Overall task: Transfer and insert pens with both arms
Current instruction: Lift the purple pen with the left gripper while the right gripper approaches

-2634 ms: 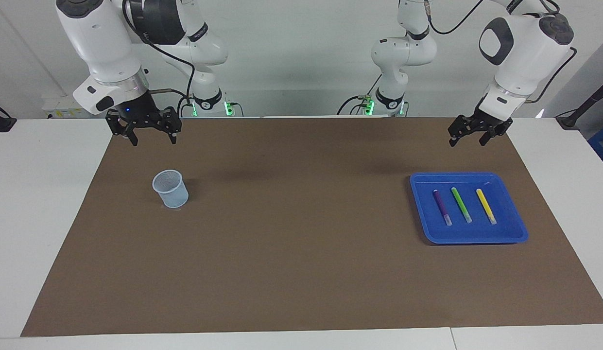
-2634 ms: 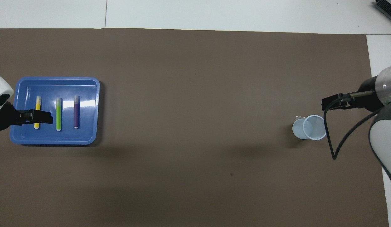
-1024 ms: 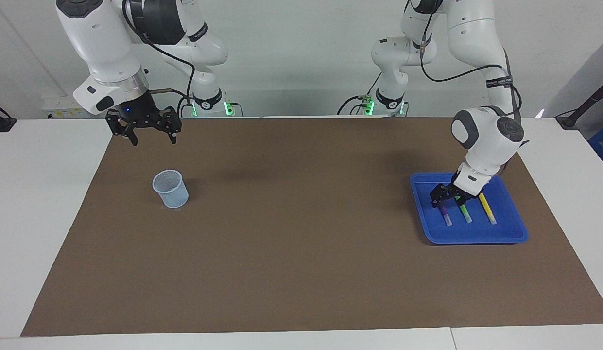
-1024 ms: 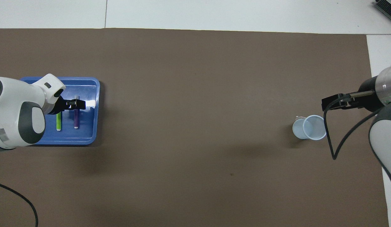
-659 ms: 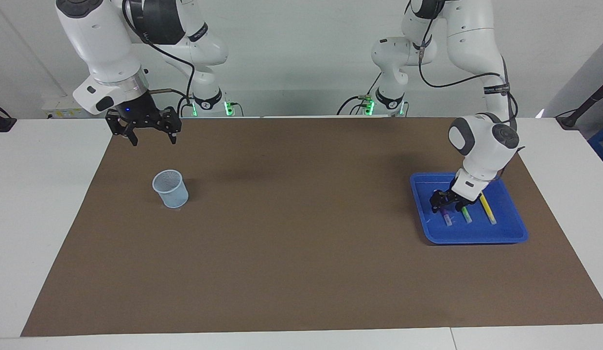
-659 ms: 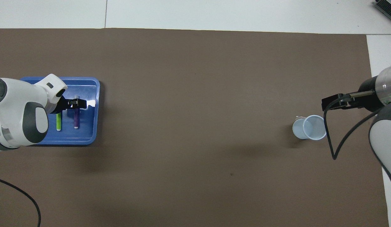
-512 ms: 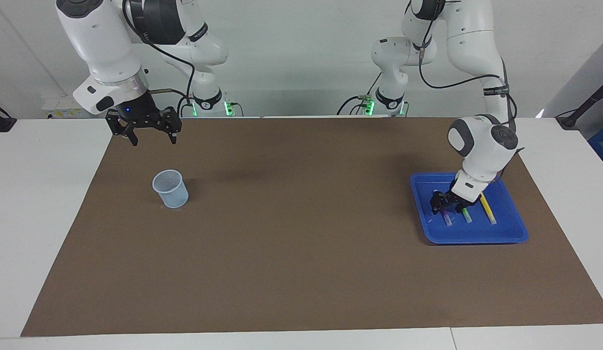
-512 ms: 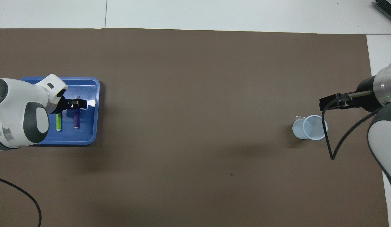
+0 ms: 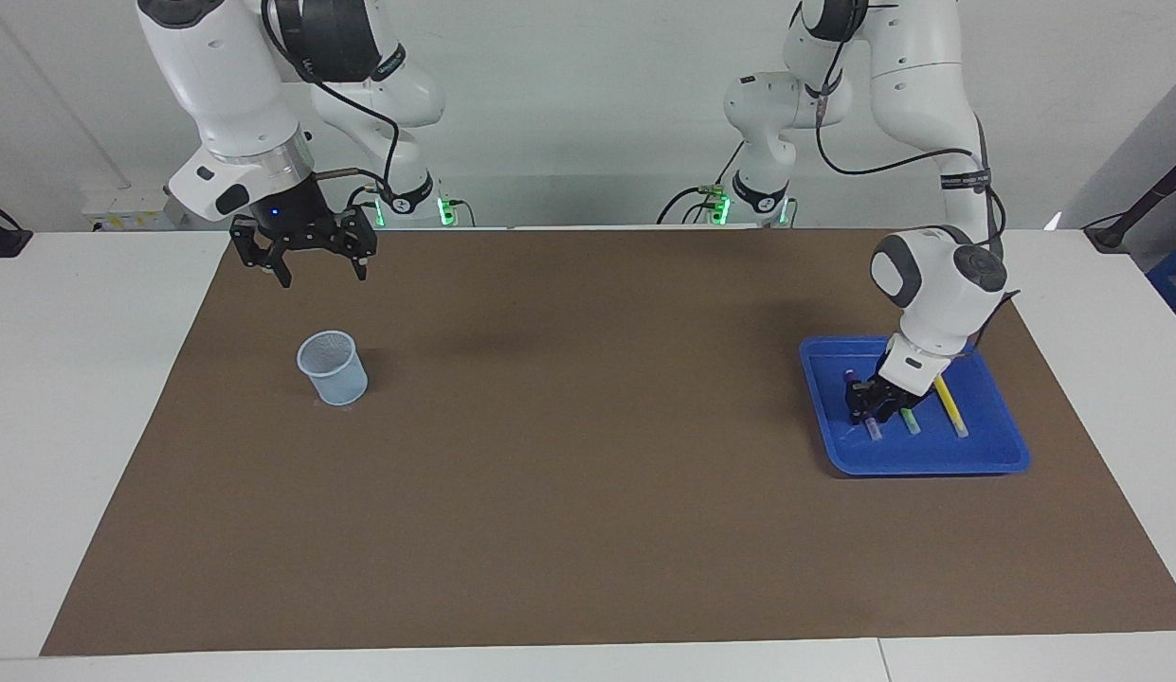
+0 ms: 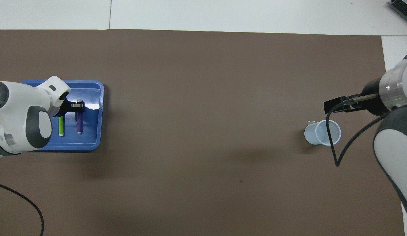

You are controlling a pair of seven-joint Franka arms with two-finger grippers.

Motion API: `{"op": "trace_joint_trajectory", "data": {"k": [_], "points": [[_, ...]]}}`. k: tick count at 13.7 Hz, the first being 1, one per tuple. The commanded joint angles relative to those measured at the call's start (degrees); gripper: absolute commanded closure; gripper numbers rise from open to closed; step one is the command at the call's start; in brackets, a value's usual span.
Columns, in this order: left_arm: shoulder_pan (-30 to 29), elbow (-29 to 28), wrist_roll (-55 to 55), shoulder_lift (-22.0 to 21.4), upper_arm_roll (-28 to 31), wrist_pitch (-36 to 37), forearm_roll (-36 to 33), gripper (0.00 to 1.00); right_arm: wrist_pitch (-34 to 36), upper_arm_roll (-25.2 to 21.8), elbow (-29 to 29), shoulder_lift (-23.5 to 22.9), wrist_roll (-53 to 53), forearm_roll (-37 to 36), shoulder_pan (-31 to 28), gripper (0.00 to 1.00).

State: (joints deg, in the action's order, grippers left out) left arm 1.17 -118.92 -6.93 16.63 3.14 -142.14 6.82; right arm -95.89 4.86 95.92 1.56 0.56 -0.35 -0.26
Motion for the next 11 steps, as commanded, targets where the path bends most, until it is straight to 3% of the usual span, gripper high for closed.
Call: {"op": "trace_joint_trajectory", "data": {"k": [1, 4, 6, 8, 11], "points": [[0.33, -0.52, -1.60, 0.34, 0.29, -1.04, 1.00, 1.00, 1.05, -0.72, 1.11, 3.00, 1.55, 1.40, -1.32, 0.00], [0.41, -0.52, -1.42, 0.34, 0.29, -0.69, 1.00, 1.00, -0.25, -0.64, 1.46, 3.45, 1.46, 1.49, -1.50, 0.00], [0.41, -0.43, -1.25, 0.34, 0.29, -0.42, 1.00, 1.00, -6.30, -0.03, 1.82, 3.10, 1.19, 1.75, -0.53, 0.00], [0.41, -0.17, -0.99, 0.25, 0.29, 0.37, 1.00, 1.00, -7.37, -0.03, 1.99, 3.10, 1.72, 5.25, 0.52, 0.00], [0.50, 3.24, -0.55, -0.19, 0.29, 6.67, 1.00, 1.00, -7.29, 0.15, 2.26, 3.36, 5.56, 6.50, 2.10, 0.00]]}}
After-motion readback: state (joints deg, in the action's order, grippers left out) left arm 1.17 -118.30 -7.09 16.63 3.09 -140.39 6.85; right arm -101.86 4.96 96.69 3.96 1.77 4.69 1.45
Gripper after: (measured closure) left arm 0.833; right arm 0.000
